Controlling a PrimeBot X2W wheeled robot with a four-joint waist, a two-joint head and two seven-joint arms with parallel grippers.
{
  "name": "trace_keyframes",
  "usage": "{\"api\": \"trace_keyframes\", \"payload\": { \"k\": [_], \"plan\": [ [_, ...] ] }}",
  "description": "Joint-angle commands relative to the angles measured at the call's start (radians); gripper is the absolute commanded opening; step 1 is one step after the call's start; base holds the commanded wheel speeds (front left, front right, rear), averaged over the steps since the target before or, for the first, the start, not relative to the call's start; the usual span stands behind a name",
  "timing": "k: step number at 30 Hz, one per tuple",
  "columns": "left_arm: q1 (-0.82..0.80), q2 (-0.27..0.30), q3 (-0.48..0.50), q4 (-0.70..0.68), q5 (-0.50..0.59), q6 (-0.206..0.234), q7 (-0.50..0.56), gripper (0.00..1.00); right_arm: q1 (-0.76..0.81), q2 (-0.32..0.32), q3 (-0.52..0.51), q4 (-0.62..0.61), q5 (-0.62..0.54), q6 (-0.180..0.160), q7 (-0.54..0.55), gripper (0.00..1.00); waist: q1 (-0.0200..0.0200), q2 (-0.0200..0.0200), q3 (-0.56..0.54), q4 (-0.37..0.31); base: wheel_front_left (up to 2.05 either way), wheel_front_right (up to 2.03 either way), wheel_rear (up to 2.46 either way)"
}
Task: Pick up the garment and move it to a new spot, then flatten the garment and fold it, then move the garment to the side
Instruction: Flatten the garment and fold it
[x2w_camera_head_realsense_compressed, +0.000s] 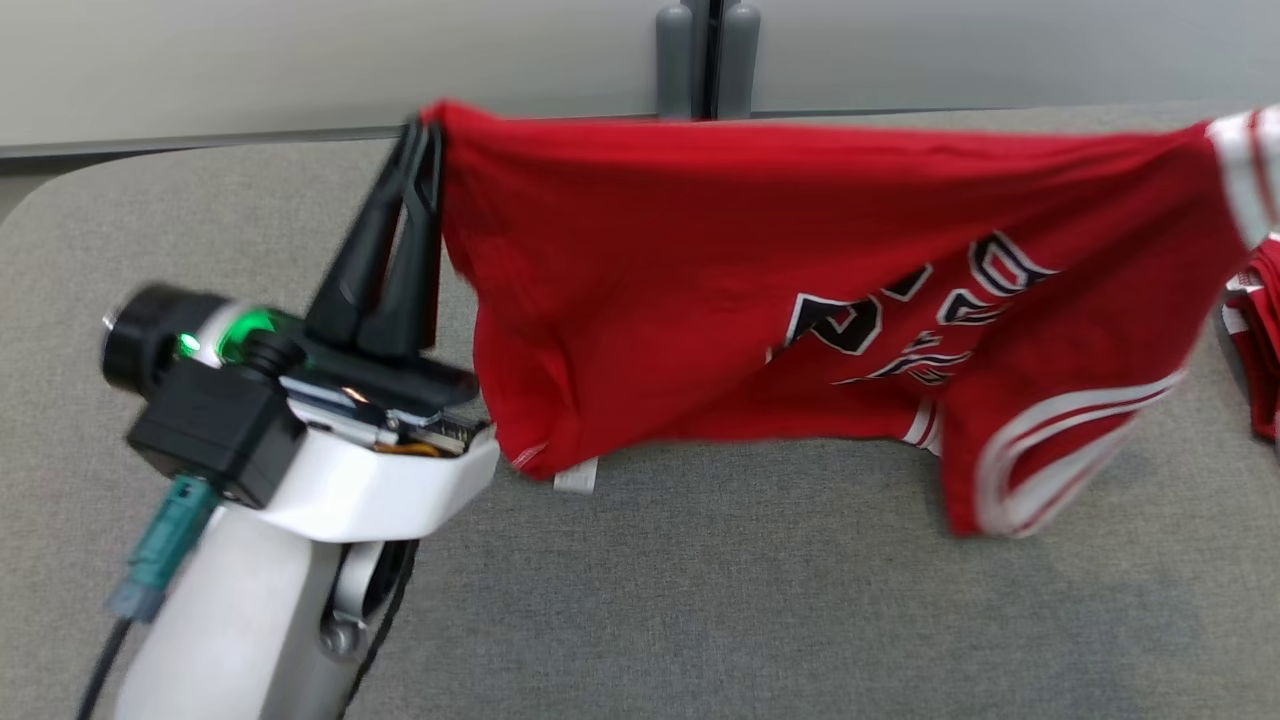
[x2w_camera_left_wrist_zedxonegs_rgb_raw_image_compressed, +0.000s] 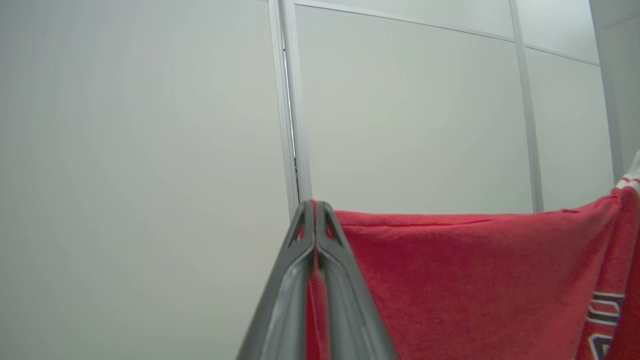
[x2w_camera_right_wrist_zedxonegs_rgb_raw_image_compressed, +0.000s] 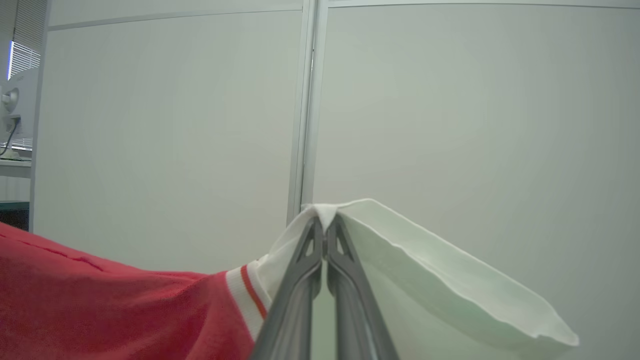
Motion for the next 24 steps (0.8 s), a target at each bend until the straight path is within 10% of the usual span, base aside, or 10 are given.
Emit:
{"api": "trace_keyframes", "payload": {
  "k": [1,12,24],
  "plan": [
    [-0.038,0.008,0.007,-0.037,0.014,0.007,0.009,0.0,-0.029,-0.012,-0.016,-0.032,-0.01,0.0,0.014,0.0,0.0,0.0,-0.015,0.0,0.0,0.0,0.0],
    [-0.26,0.026,0.017,-0.166,0.027,-0.015,0.119,0.0,-0.208,-0.052,-0.051,-0.13,-0.004,0.0,0.121,0.0,0.0,0.0,-0.058,-0.007,0.0,0.0,0.0],
    [-0.47,-0.007,0.039,0.017,-0.027,-0.054,0.118,0.0,-0.474,-0.111,0.041,0.073,0.086,0.0,0.122,0.0,0.0,0.0,0.042,0.009,0.0,0.0,0.0]
  ]
}}
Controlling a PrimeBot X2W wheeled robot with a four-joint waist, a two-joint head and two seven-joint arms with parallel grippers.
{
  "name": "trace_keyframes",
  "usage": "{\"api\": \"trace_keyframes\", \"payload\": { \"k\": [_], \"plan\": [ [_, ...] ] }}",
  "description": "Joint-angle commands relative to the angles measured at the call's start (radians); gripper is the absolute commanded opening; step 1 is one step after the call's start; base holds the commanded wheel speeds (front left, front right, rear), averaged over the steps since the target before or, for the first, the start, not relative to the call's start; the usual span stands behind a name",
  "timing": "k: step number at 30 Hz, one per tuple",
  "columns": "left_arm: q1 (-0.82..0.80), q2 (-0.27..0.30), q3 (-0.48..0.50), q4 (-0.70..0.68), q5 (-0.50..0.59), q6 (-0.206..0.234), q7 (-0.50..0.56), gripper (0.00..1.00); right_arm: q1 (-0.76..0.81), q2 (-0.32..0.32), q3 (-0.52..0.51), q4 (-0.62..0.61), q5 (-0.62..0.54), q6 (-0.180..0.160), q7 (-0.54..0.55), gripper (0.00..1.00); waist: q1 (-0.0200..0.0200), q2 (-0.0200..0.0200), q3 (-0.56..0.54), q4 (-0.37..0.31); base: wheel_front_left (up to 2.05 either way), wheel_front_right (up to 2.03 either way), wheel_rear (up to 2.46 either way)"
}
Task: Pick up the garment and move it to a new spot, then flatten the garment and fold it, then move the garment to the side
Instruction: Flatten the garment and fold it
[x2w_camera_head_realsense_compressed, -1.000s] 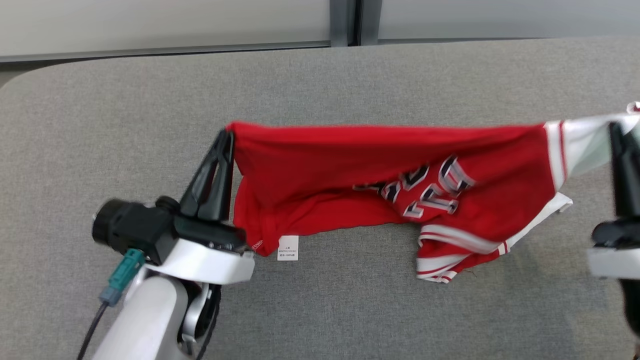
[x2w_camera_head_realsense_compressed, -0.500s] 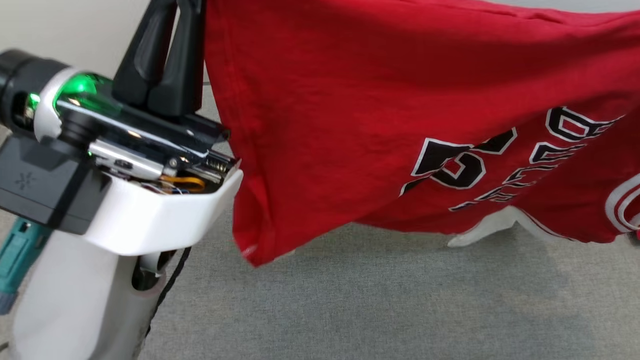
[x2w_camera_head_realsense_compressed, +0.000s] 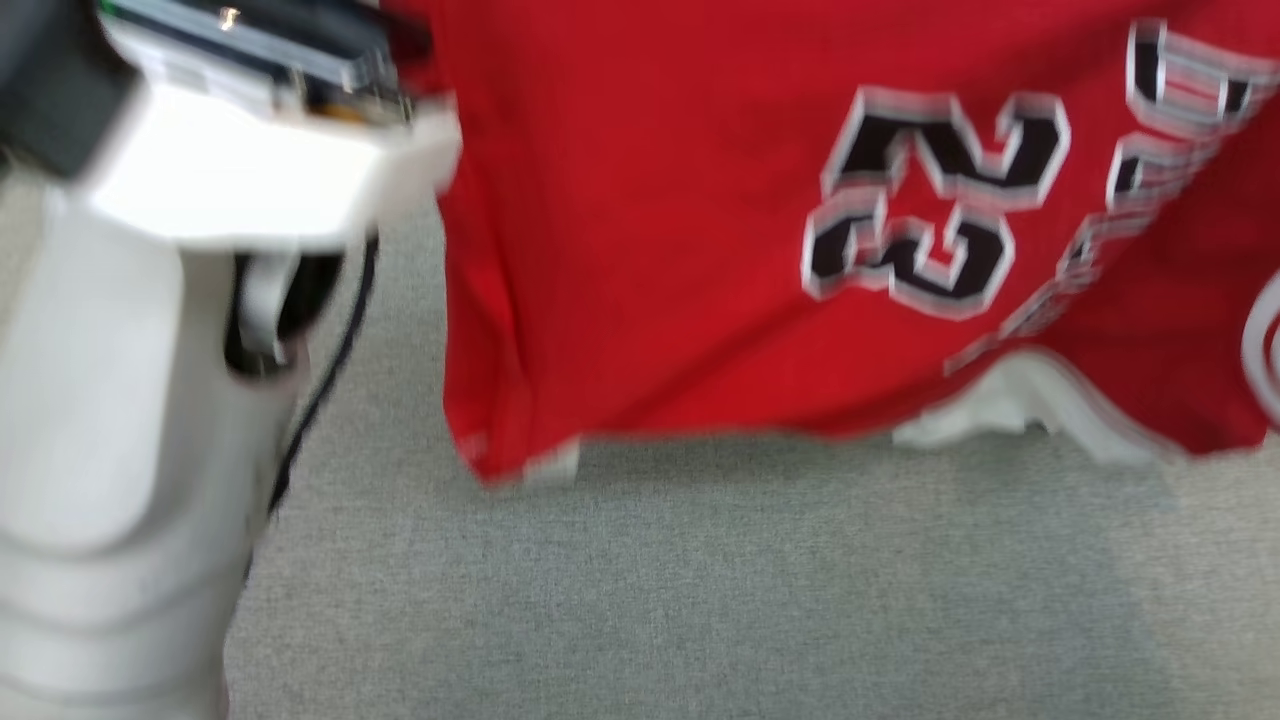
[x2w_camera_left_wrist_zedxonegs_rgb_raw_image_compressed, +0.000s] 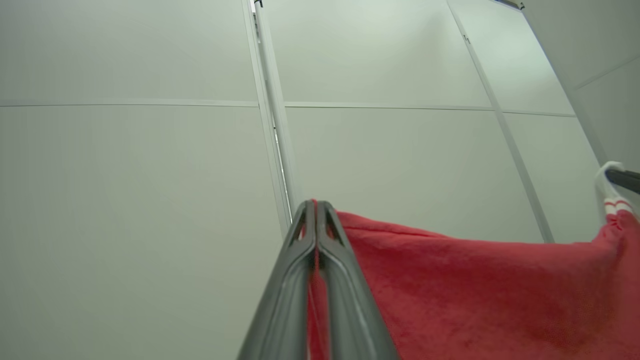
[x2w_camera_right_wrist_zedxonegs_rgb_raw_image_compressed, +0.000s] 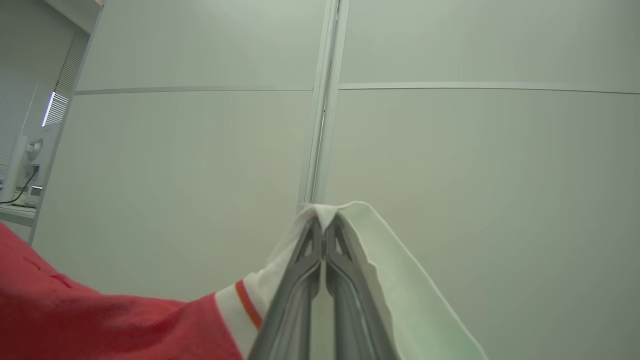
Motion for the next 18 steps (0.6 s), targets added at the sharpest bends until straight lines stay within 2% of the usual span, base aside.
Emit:
{"api": "trace_keyframes", "payload": {
  "k": [1,5,8,13,18],
  "plan": [
    [-0.03,-0.003,0.006,0.014,-0.004,-0.004,-0.009,0.0,-0.028,-0.007,0.01,0.014,0.008,0.0,-0.002,0.0,0.0,-0.0001,0.033,0.009,0.0,0.0,0.0],
    [-0.185,-0.023,0.028,0.184,-0.013,-0.017,-0.046,0.0,-0.242,-0.016,0.11,0.175,0.025,0.0,-0.03,0.0,0.0,-0.0001,0.083,0.017,0.0,0.0,0.0],
    [-0.298,-0.04,0.049,0.341,-0.026,-0.022,-0.079,0.0,-0.402,0.001,0.183,0.32,0.027,0.0,-0.068,0.0,0.0,-0.0001,0.113,0.02,0.0,0.0,0.0],
    [-0.463,-0.055,0.08,0.602,-0.027,-0.017,-0.123,0.0,-0.624,0.082,0.293,0.58,0.024,0.0,-0.129,0.0,0.0,-0.0001,0.14,0.005,0.0,0.0,0.0],
    [-0.536,-0.067,0.074,0.851,-0.025,-0.038,-0.144,0.0,-0.715,0.172,0.396,0.82,0.042,0.0,-0.178,0.0,0.0,-0.0001,0.177,-0.017,0.0,0.0,0.0]
  ]
}}
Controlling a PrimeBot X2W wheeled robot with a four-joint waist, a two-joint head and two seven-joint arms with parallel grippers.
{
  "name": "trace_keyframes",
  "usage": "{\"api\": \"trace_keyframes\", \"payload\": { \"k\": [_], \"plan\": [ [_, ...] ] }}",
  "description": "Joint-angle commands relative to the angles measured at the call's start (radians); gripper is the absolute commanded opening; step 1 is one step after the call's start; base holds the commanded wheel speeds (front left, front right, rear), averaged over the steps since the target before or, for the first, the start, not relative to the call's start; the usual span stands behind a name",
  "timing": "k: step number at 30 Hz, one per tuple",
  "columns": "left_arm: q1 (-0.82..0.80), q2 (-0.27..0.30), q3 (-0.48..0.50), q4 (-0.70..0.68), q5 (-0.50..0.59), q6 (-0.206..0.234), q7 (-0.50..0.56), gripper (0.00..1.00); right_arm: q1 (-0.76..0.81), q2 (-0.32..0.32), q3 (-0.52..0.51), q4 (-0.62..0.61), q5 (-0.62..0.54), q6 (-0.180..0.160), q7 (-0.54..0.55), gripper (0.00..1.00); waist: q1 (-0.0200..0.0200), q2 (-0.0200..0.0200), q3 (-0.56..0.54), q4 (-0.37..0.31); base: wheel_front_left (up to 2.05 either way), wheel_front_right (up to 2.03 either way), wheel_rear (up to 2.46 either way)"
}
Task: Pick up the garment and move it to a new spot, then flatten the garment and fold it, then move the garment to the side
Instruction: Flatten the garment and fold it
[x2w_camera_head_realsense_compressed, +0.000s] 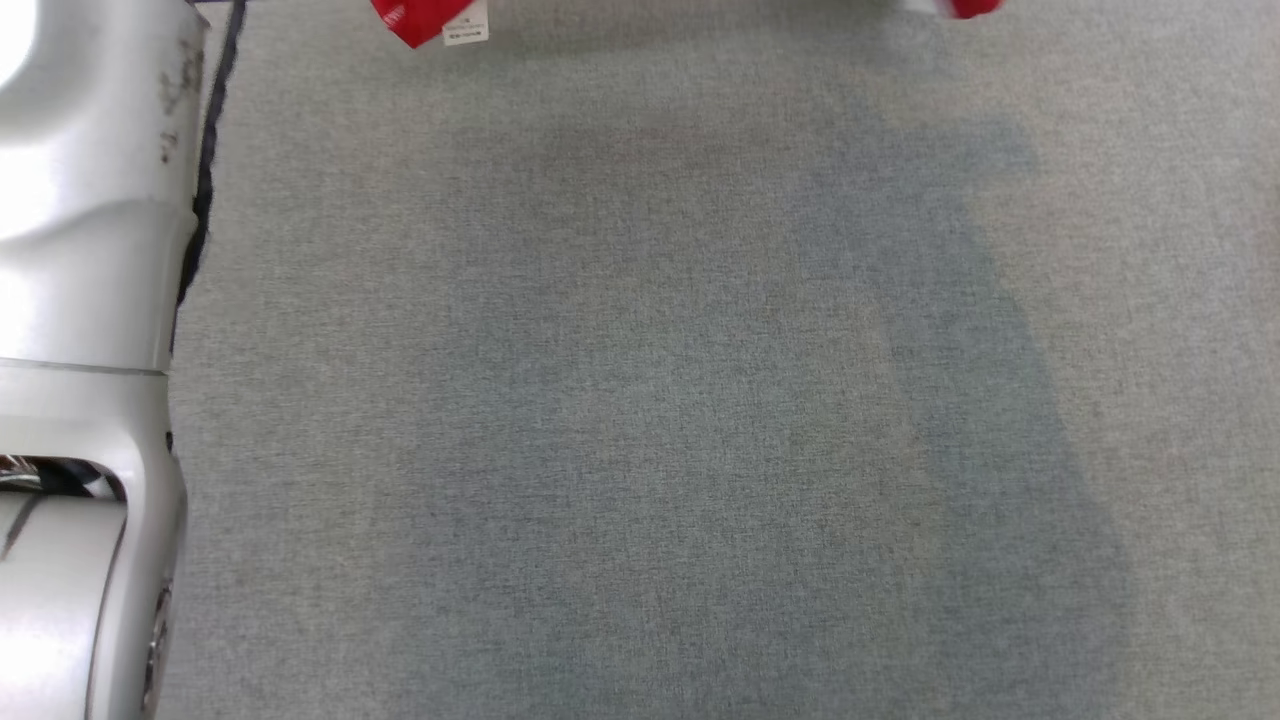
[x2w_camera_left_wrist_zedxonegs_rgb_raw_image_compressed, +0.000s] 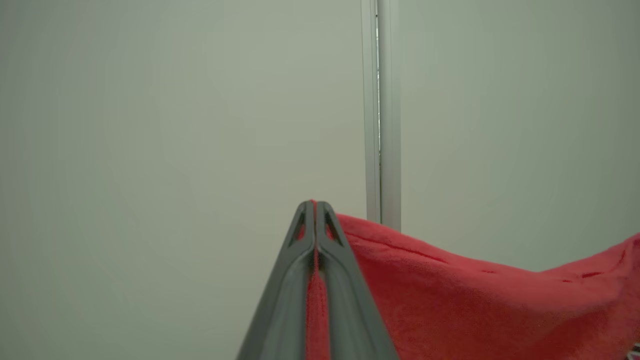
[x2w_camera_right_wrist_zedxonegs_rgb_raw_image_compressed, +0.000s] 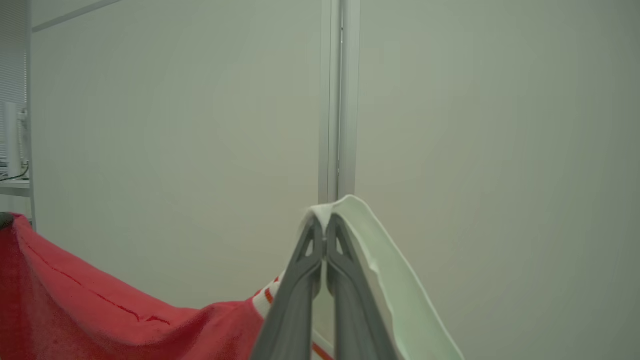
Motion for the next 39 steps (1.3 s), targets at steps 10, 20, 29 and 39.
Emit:
{"api": "trace_keyframes", "payload": {
  "k": [10,20,29,39],
  "plan": [
    [0.164,-0.053,0.042,0.307,-0.081,-0.052,-0.018,0.0,0.209,0.098,0.196,0.246,0.161,0.0,-0.118,0.0,0.0,-0.0001,0.096,-0.028,0.0,0.0,0.0],
    [0.57,-0.063,0.12,0.1,-0.152,-0.082,-0.017,0.0,0.663,0.06,0.123,0.039,0.259,0.0,-0.153,0.0,0.0,-0.0001,0.07,-0.031,0.0,0.0,0.0],
    [0.922,-0.065,0.149,-0.187,-0.135,-0.052,-0.017,0.0,1.102,0.074,-0.111,-0.298,0.149,0.0,-0.153,0.0,0.0,-0.0001,-0.034,-0.025,0.0,0.0,0.0],
    [1.377,-0.052,0.12,-0.515,-0.066,0.045,0.024,0.0,1.59,0.161,-0.246,-0.605,-0.06,0.0,-0.057,0.0,0.0,-0.0001,-0.208,-0.022,0.0,0.0,0.0]
  ]
}}
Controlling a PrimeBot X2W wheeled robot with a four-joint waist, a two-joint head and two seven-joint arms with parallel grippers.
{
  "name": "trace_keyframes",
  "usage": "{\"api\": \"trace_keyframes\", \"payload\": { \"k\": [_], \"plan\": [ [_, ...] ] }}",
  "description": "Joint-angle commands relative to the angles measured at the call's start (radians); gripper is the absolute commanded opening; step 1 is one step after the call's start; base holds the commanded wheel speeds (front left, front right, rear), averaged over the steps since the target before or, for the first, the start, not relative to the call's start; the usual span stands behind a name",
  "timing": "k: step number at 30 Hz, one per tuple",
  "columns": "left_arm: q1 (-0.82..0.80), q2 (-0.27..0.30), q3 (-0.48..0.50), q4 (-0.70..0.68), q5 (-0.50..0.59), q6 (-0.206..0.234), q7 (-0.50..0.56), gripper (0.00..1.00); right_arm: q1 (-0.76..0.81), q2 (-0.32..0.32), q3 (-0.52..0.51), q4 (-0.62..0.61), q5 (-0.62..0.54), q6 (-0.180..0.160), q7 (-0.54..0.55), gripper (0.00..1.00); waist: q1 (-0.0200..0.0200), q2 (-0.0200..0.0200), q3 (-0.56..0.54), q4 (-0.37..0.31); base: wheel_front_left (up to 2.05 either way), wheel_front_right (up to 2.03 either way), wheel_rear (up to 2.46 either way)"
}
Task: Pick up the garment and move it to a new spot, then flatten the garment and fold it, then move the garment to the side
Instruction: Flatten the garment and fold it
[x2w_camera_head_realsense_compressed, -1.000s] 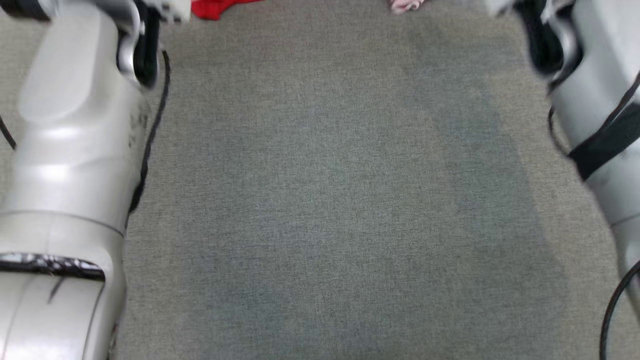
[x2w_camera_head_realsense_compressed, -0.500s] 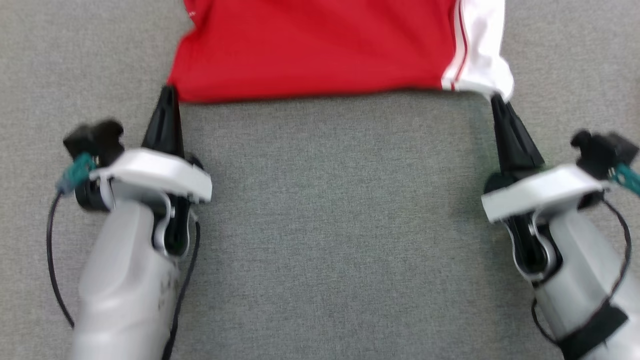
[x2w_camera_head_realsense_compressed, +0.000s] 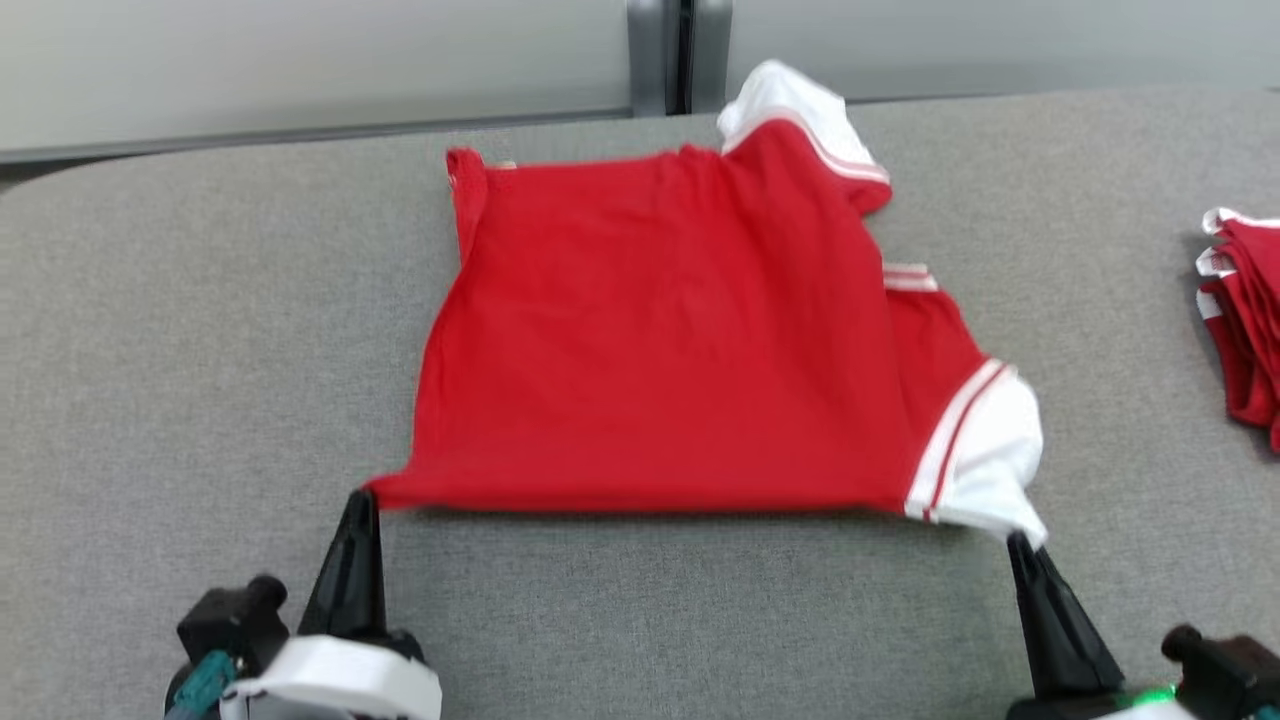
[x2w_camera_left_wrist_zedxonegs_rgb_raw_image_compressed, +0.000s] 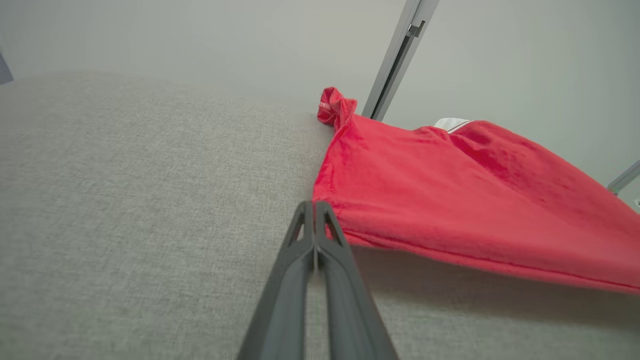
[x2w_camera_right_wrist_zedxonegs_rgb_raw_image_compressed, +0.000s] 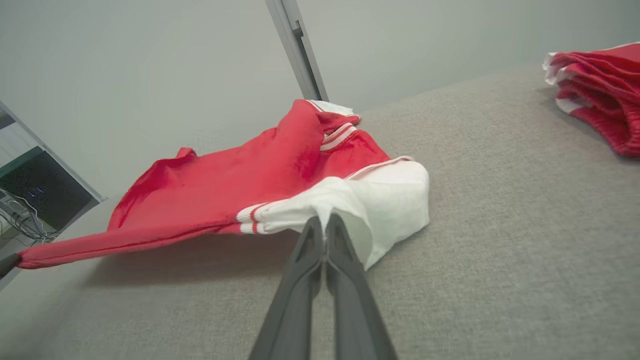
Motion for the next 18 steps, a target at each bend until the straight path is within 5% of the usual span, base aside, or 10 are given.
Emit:
{"api": "trace_keyframes", "payload": {
  "k": [1,9,18],
  "plan": [
    [0.039,0.011,0.002,-0.032,0.005,0.013,0.013,0.0,0.042,0.009,-0.024,-0.023,-0.014,-0.001,0.022,0.0,0.0,0.0,-0.038,0.003,0.0,0.0,0.0],
    [0.223,0.021,-0.003,-0.257,0.009,0.089,0.128,0.0,0.222,0.069,-0.074,-0.164,-0.067,-0.001,0.134,0.0,0.0,0.0,-0.089,-0.007,0.0,0.0,0.0],
    [0.277,0.025,-0.019,-0.363,0.015,0.122,0.196,0.0,0.23,0.079,-0.113,-0.196,-0.073,-0.001,0.162,0.0,0.0,0.0,-0.085,-0.009,0.0,0.0,0.0]
  ]
}}
